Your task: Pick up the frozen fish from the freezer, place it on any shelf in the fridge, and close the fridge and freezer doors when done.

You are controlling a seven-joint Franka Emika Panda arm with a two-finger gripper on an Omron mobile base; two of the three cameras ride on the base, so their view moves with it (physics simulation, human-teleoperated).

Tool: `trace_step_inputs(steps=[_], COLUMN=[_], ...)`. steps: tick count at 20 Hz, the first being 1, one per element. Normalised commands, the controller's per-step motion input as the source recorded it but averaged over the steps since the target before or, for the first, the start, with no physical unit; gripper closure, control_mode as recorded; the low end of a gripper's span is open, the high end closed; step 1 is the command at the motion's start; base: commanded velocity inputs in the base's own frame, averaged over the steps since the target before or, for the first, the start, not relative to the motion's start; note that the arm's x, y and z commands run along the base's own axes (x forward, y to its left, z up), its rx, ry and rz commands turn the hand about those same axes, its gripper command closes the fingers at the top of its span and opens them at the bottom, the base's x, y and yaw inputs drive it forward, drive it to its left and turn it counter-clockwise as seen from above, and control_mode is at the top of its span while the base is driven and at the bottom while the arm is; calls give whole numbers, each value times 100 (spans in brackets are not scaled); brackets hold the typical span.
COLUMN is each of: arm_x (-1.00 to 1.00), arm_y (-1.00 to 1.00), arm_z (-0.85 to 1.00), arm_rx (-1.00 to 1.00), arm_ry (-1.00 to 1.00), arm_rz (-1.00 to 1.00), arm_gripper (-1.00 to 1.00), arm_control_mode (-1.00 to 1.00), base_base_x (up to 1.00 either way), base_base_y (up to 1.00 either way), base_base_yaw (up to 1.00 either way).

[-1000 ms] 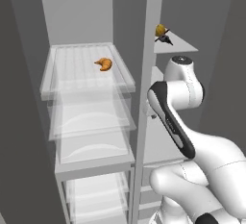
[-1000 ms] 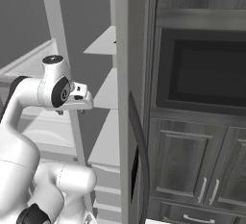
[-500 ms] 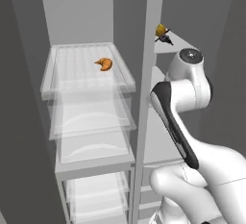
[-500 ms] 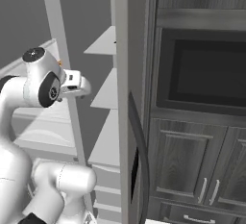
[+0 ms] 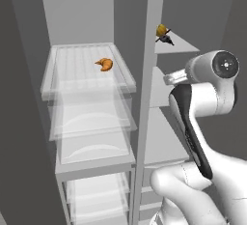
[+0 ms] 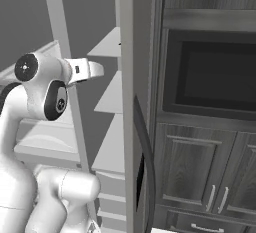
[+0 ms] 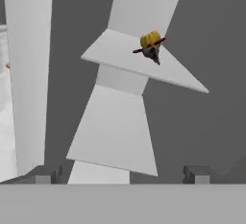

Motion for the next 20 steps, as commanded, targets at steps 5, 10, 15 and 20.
trace_step_inputs(steps=[5,10,15,20], arm_x=[63,67,13,37], arm_y=[-25,-21,5,-17], arm_z=[76,74,9,-9], arm_rx=[1,9,2,2], arm_ry=[-13,5,5,0], arm_rz=[-7,-2,0,0], arm_gripper=[-100,-100,-100,-100], arm_control_mode=[-100,-100,-100,-100], base_base_x=[0,0,0,0], base_base_y=[0,0,0,0], base_base_yaw=[0,0,0,0])
